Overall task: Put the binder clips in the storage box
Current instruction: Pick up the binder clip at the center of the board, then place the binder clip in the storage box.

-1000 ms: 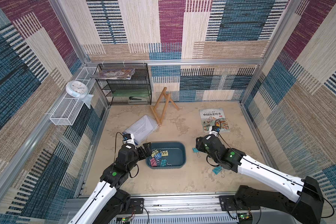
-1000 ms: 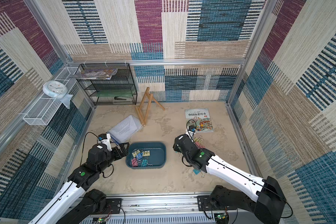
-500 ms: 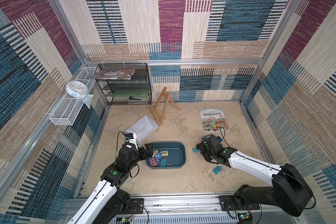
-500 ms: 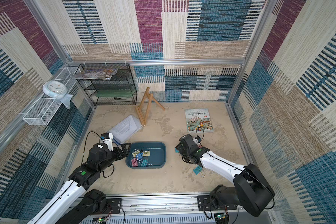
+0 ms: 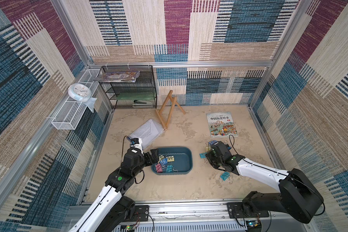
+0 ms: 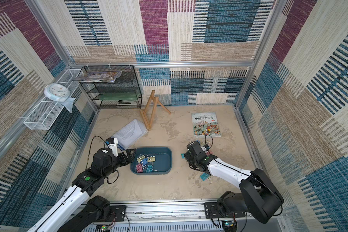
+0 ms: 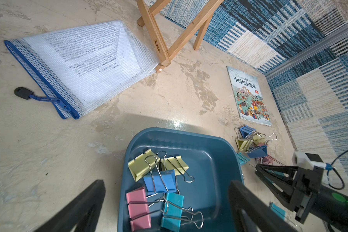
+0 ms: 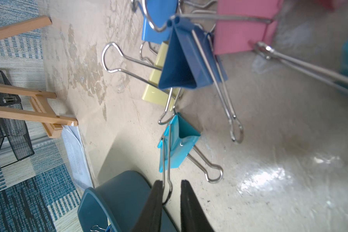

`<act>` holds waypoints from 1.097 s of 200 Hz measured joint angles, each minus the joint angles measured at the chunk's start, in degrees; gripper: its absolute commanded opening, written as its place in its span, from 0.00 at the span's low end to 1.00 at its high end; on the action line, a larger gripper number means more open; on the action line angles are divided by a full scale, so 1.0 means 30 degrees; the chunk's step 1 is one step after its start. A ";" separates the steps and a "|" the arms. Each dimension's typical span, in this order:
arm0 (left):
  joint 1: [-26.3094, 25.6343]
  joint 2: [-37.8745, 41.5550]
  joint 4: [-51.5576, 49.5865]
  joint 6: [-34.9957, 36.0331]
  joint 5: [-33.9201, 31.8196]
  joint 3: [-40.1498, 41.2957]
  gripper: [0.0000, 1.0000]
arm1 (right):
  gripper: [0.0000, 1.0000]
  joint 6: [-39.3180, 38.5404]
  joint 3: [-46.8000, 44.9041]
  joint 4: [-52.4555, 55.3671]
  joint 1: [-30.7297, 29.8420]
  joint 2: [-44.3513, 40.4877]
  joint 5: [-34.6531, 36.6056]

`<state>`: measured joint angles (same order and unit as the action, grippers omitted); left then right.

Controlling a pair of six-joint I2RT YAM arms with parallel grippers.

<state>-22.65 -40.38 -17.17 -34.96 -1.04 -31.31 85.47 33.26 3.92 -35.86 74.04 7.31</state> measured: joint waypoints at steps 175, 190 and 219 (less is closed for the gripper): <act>0.0000 -0.0270 0.0525 -0.0219 0.0131 -0.0182 1.00 | 0.00 -1.0411 0.4575 -0.1144 -0.3402 -0.3155 -0.4692; 0.0000 -0.0240 0.0517 -0.0219 0.0138 -0.0204 0.99 | 0.00 -1.1009 0.5413 -0.1596 -0.4422 -0.1515 -0.5515; -0.0015 -0.0175 0.0379 -0.0189 0.0204 -0.0219 0.99 | 0.00 -1.1577 0.6936 -0.1661 -0.5756 0.1668 -0.6258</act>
<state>-22.70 -40.91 -16.03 -35.53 -0.43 -31.97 50.74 54.06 -1.06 -53.12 79.05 -11.46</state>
